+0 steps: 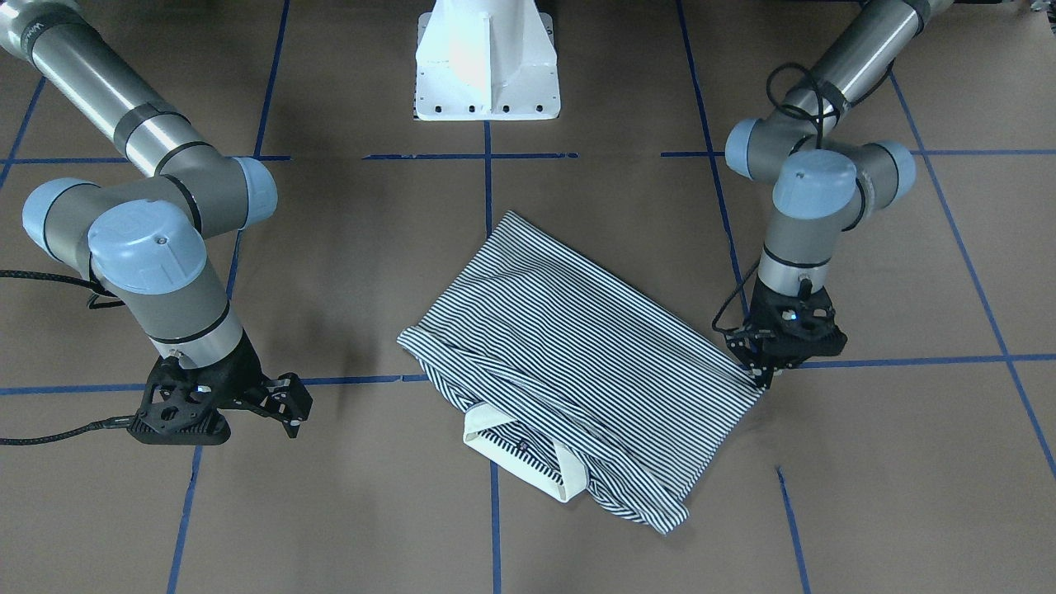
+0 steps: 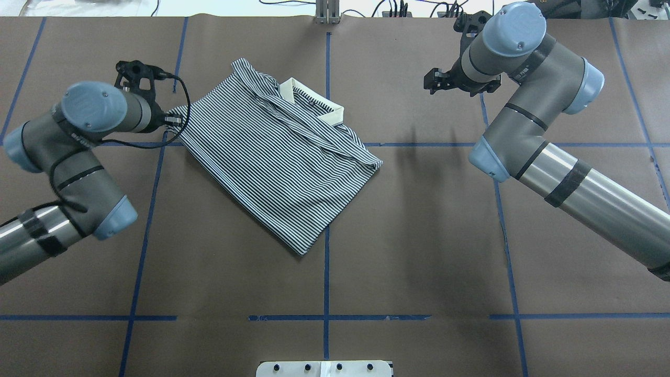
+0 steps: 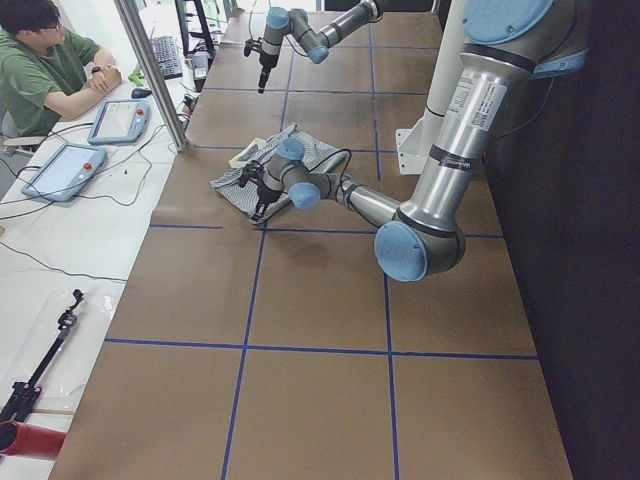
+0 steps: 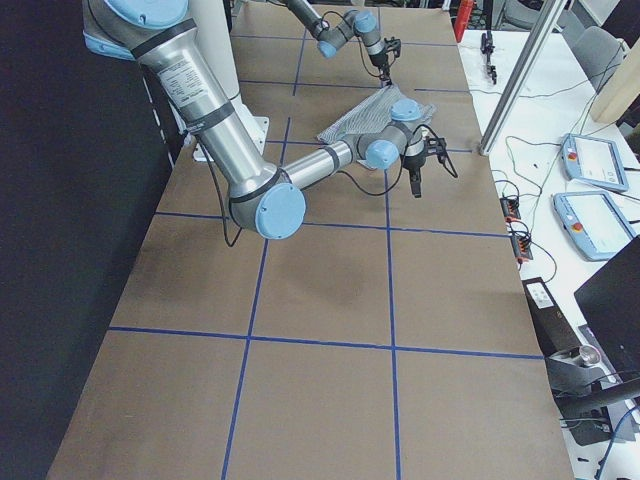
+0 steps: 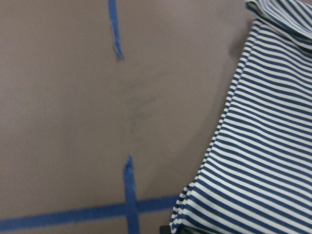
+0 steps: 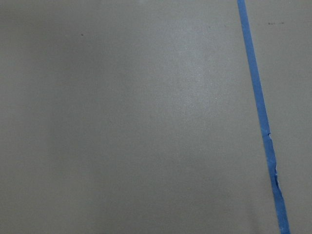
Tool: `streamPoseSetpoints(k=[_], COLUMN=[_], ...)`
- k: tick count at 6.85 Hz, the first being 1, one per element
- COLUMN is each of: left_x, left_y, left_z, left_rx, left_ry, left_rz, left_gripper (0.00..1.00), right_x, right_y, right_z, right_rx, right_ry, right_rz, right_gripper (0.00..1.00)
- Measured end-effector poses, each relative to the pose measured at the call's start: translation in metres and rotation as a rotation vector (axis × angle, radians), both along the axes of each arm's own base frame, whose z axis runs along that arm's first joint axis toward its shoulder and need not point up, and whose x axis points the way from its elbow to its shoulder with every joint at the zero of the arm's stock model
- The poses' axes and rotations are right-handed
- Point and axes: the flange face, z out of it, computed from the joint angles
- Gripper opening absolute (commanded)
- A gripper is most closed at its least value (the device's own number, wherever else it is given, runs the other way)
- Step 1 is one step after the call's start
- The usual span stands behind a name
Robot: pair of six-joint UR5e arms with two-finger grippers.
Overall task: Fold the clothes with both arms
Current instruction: 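Move the right gripper across to the folded collar edge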
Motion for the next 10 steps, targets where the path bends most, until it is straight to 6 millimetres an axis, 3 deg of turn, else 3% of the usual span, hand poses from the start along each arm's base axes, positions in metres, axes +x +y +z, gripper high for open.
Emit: streamPoseSetpoints(k=[1, 2, 3, 5, 6, 8, 10], left_x=[0.004, 0.001, -0.007, -0.018, -0.025, -0.043, -0.046], left_y=[-0.053, -0.093, -0.114, -0.123, -0.126, -0.13, -0.13], left_z=[-0.004, -0.001, 0.007, 0.012, 0.009, 0.002, -0.001], left_rx=[0.02, 0.047, 0.071, 0.116, 0.128, 0.153, 0.164], left_ry=[-0.013, -0.04, -0.07, -0.097, -0.085, -0.05, -0.028], left_rz=[-0.049, -0.085, -0.098, -0.073, -0.048, 0.028, 0.057], left_gripper=[0.0, 0.75, 1.0, 1.0, 1.0, 1.0, 1.0], right_x=[0.001, 0.002, 0.003, -0.006, -0.023, -0.09, -0.166], right_y=[0.0, -0.001, -0.002, -0.002, -0.005, -0.007, 0.012], right_z=[0.001, 0.001, 0.001, -0.011, -0.033, -0.105, -0.151], right_rx=[-0.001, -0.001, 0.0, -0.008, -0.036, -0.123, -0.158], right_ry=[0.001, 0.001, 0.001, -0.017, -0.052, -0.139, -0.228], right_rz=[0.001, 0.004, 0.006, 0.018, 0.051, 0.177, 0.304], right_gripper=[1.0, 1.0, 1.0, 1.0, 0.92, 0.71, 0.7])
